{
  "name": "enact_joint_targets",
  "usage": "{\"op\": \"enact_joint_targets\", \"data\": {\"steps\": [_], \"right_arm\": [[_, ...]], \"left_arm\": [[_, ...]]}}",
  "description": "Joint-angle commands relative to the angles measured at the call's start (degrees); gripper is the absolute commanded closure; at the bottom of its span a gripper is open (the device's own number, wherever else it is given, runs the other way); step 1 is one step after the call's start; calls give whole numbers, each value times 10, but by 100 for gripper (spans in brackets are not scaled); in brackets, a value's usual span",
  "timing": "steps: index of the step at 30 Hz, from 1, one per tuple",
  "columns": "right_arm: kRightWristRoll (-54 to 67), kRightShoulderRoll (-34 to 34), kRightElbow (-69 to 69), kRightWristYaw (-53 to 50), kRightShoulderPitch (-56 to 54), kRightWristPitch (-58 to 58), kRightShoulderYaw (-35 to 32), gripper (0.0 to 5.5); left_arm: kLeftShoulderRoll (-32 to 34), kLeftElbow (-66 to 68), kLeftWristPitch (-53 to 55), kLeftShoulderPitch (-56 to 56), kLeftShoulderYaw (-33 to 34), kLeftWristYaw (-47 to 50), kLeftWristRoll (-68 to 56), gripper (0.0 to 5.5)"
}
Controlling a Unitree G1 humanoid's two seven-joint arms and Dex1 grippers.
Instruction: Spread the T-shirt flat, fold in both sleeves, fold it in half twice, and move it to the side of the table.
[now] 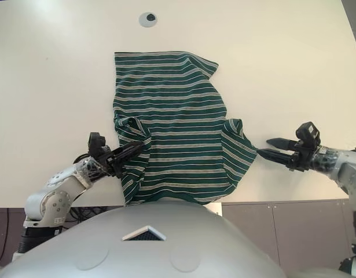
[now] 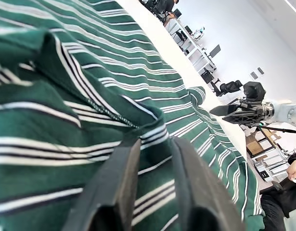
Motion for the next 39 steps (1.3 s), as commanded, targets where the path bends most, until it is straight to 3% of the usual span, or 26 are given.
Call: {"op": "enact_joint_targets", "data": {"steps": [1, 11, 15, 20, 24, 28, 34, 39], "right_arm": [[-10, 0, -3, 3, 12, 38, 24, 303], [24, 18, -56, 4, 27, 78, 28, 475], [27, 41, -51, -18, 11, 81, 18, 545], [60, 49, -72, -2, 16, 96, 1, 545], [118, 48, -120, 21, 21, 116, -27, 545], [156, 65, -159, -3, 4, 144, -34, 545], [188, 106, -216, -62, -27, 176, -7, 545], [180, 135, -224, -114, -63, 192, 34, 545]], "left_arm": [[8, -20, -16, 11, 15, -9, 2, 373], [73, -140, -86, 93, 110, -64, 5, 370], [86, -101, -277, 155, 101, -94, 176, 370], [77, 36, -546, 159, 95, -78, 338, 370], [111, 127, -778, 151, 91, -42, 480, 370], [159, 193, -924, 134, 93, -2, 565, 370], [199, 253, -1055, 120, 82, 59, 671, 370], [209, 224, -1056, 95, 49, 84, 717, 370]]}}
